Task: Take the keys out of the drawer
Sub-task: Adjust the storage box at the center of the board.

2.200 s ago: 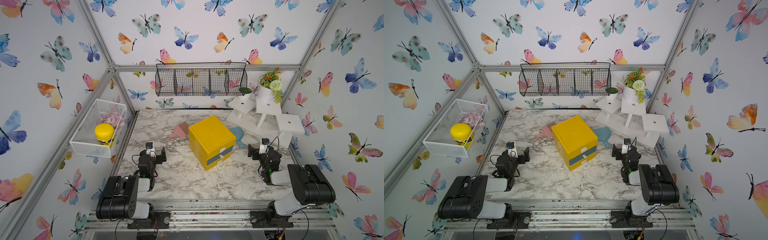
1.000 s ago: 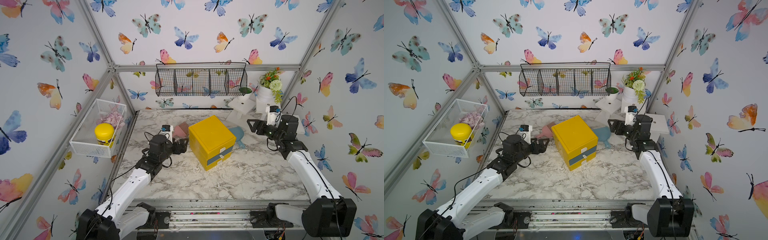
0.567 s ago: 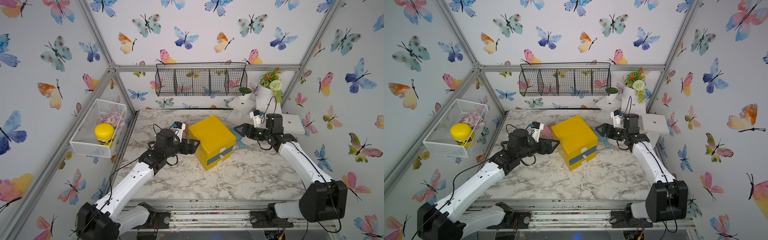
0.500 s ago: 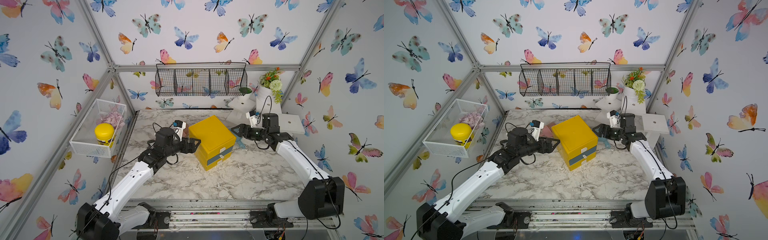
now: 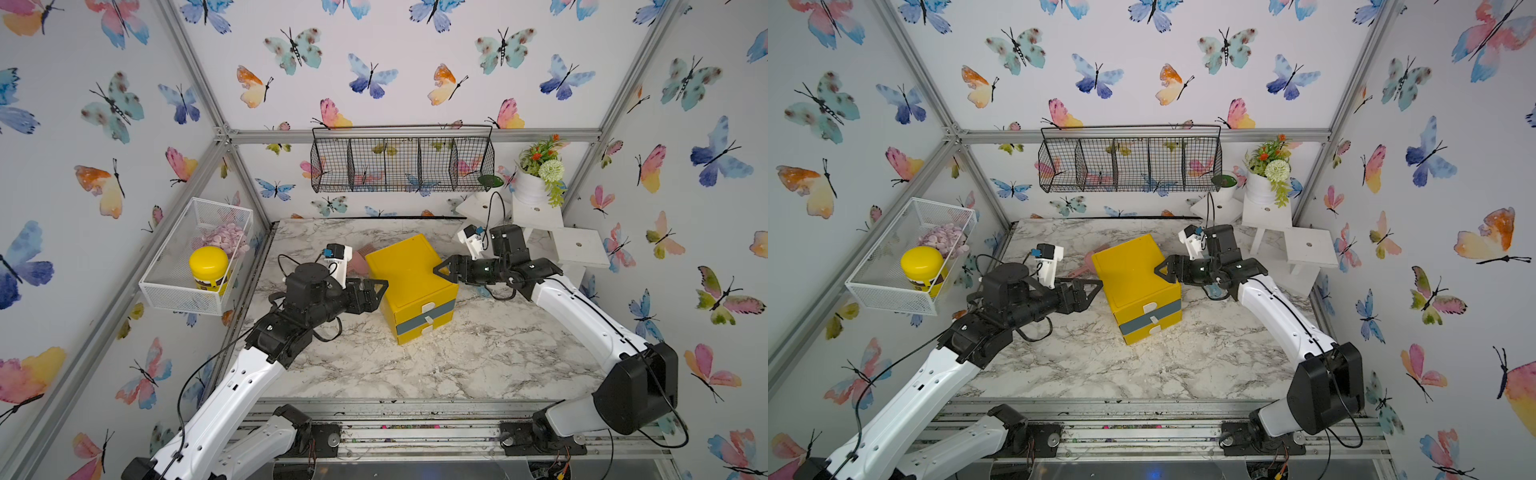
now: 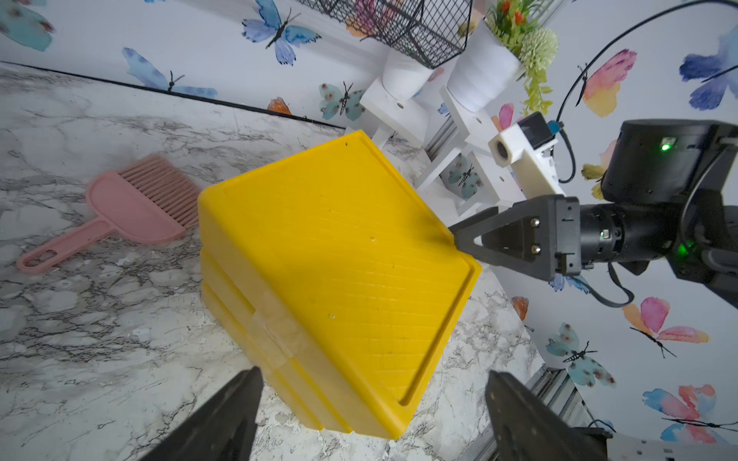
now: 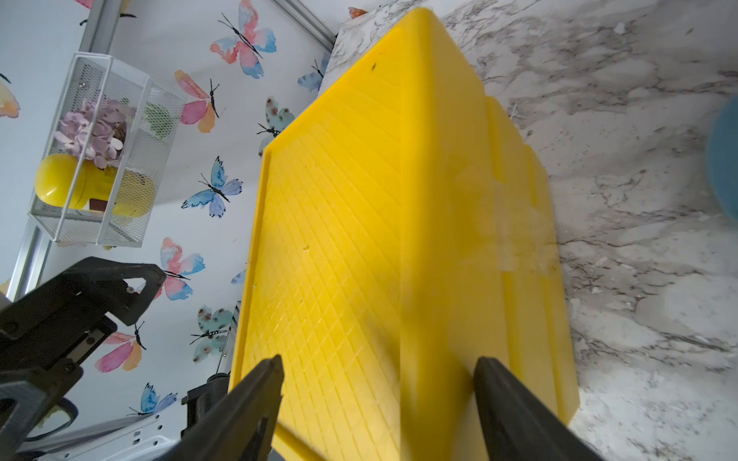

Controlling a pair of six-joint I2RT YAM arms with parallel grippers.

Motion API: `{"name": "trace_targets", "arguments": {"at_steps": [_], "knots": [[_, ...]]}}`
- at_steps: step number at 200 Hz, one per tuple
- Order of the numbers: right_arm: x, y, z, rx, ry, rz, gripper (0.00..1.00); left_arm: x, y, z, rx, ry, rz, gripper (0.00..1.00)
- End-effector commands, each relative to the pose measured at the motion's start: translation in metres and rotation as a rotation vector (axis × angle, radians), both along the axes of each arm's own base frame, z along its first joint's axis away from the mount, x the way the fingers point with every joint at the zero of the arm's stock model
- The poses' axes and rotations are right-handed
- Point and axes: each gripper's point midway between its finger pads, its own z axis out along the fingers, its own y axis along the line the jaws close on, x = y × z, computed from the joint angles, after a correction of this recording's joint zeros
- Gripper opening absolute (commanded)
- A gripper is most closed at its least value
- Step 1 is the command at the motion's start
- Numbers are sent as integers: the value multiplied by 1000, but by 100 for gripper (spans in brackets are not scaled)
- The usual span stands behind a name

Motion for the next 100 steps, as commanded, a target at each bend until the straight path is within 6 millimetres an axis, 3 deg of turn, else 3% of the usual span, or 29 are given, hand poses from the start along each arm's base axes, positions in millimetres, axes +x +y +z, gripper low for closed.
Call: {"name": "trace_targets", "arguments": {"at_steps": [1,37,77,100], "knots": [[-14,6,15,26,14,37,81,-10,14,-2,5,22,46,91],[-27,4,18,34,26,60,81,-18,30,0,57,18,95,89],[-42,0,12,28,44,88,82,-14,50,2,74,48,215,87],[-49,3,4,42,68,121,82,-10,46,0,70,47,211,87]]}}
